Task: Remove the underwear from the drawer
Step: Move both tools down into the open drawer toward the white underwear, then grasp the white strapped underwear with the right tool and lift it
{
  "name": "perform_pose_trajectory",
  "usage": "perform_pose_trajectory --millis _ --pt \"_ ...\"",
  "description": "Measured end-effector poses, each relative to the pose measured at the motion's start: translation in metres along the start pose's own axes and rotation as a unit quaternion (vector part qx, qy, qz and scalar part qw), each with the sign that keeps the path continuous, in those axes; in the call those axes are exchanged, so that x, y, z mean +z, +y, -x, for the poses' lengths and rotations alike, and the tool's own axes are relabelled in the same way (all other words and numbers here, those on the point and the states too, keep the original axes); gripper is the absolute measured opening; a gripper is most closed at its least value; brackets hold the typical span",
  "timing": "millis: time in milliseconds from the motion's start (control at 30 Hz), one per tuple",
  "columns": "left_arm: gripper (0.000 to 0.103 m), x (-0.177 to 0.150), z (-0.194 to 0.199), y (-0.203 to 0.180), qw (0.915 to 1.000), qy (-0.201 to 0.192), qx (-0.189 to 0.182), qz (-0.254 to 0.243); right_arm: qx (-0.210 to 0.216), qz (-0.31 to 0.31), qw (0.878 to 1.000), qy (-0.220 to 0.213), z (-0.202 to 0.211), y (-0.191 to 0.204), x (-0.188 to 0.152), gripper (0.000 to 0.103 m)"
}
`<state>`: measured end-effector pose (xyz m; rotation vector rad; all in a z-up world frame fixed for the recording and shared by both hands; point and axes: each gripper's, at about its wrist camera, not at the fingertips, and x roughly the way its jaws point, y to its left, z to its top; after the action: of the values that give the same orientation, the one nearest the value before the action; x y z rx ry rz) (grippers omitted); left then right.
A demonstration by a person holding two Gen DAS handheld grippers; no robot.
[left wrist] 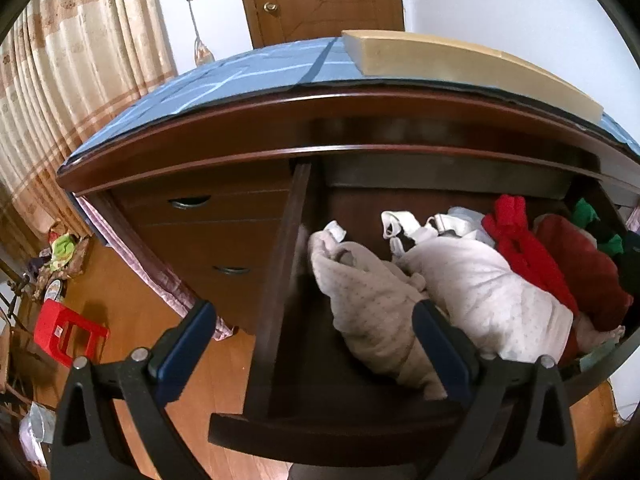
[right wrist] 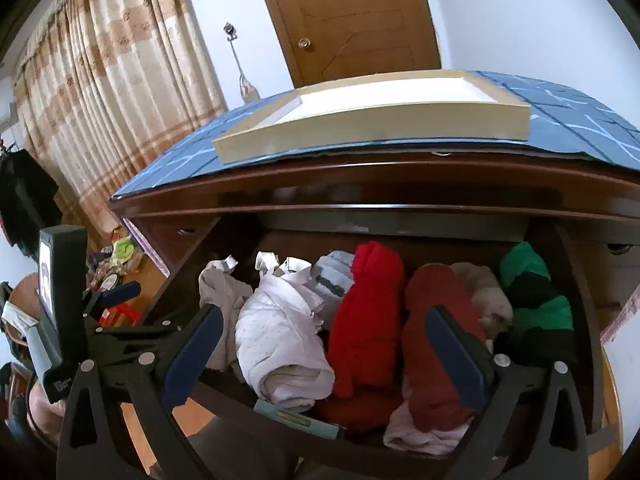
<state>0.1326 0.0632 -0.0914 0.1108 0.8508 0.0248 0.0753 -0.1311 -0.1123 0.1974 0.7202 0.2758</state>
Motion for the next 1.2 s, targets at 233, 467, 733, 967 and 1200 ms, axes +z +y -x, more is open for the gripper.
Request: perform_pose_trajectory --millis 233,467,733,967,1200 --pt "0.1 0.002 -0.006 -0.001 0.9999 0.013 -0.002 -0.004 0.003 -0.004 0.999 0.033 -0.019 0.005 0.004 0.102" --pt "0.1 0.002 -0.016 0.0 0.9993 0.035 -0.007 -0.008 -0.003 -0.001 0.998 0.064 -0.035 0.008 0.002 0.102" --pt "0.1 -0.001 -0.025 -0.008 0.9977 0.063 -0.012 -0.021 -0.002 0.002 0.996 0.09 -0.049 0.011 0.002 0.102" --pt "0.1 0.0 -0.027 -0.006 0.9973 0.069 -0.014 -0.021 0.015 0.045 0.993 0.111 -0.064 0.027 0.006 0.102" --pt "0.1 0.002 -0.031 -0.004 0.9969 0.075 -0.014 -0.02 0.026 0.07 0.982 0.173 -0.098 0.04 0.007 0.072"
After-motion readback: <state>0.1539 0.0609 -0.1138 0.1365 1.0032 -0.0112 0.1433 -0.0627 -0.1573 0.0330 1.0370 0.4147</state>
